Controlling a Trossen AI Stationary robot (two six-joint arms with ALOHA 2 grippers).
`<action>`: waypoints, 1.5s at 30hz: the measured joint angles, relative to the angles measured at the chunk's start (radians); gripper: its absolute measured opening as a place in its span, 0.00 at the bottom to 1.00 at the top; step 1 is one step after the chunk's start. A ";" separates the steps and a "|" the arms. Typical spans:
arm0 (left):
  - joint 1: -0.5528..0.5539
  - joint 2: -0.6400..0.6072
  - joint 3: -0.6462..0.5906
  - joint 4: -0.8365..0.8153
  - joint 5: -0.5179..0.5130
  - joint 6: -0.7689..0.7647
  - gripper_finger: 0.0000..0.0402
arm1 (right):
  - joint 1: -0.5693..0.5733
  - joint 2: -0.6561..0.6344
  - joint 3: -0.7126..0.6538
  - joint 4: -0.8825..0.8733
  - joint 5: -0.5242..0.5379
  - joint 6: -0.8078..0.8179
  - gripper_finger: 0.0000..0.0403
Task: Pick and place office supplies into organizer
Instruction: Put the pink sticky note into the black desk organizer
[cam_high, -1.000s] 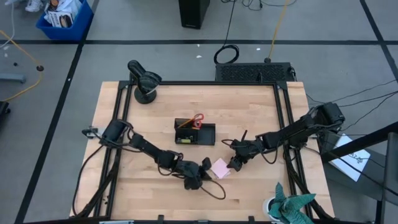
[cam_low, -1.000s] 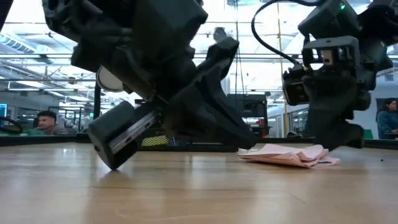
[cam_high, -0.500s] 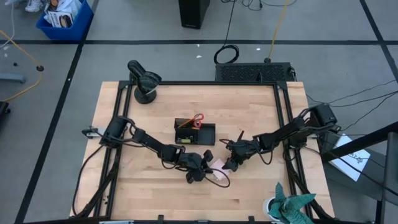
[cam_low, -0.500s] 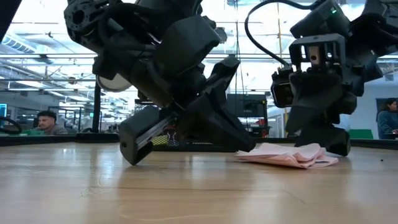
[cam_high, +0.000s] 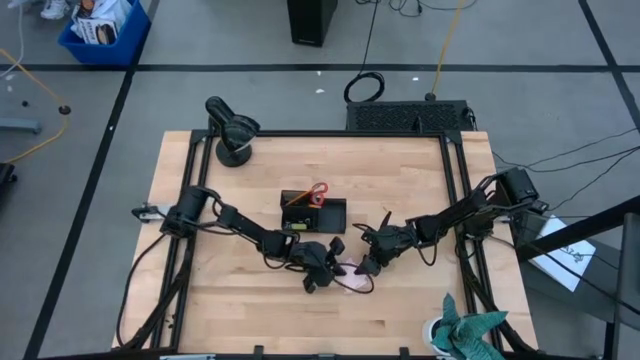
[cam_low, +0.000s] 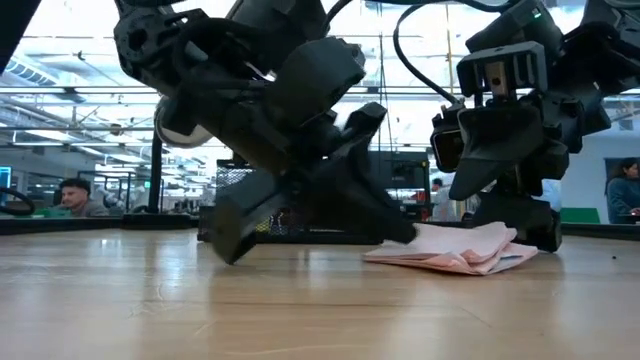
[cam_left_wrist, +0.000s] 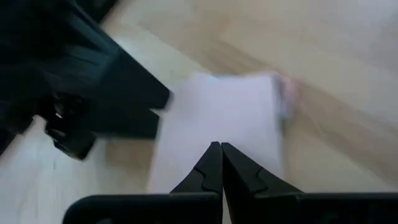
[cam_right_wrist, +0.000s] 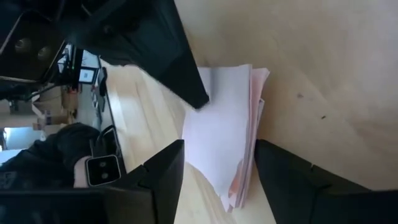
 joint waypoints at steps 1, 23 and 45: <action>0.001 0.013 0.004 0.014 0.010 -0.008 0.01 | 0.003 0.001 0.004 0.000 -0.002 0.003 0.47; -0.081 -0.130 0.078 -0.384 -0.089 0.116 0.01 | 0.040 0.028 0.064 -0.097 0.000 -0.039 0.47; -0.176 -0.094 0.084 -0.412 -0.037 -0.102 0.02 | 0.039 0.029 0.063 -0.100 0.053 -0.068 0.47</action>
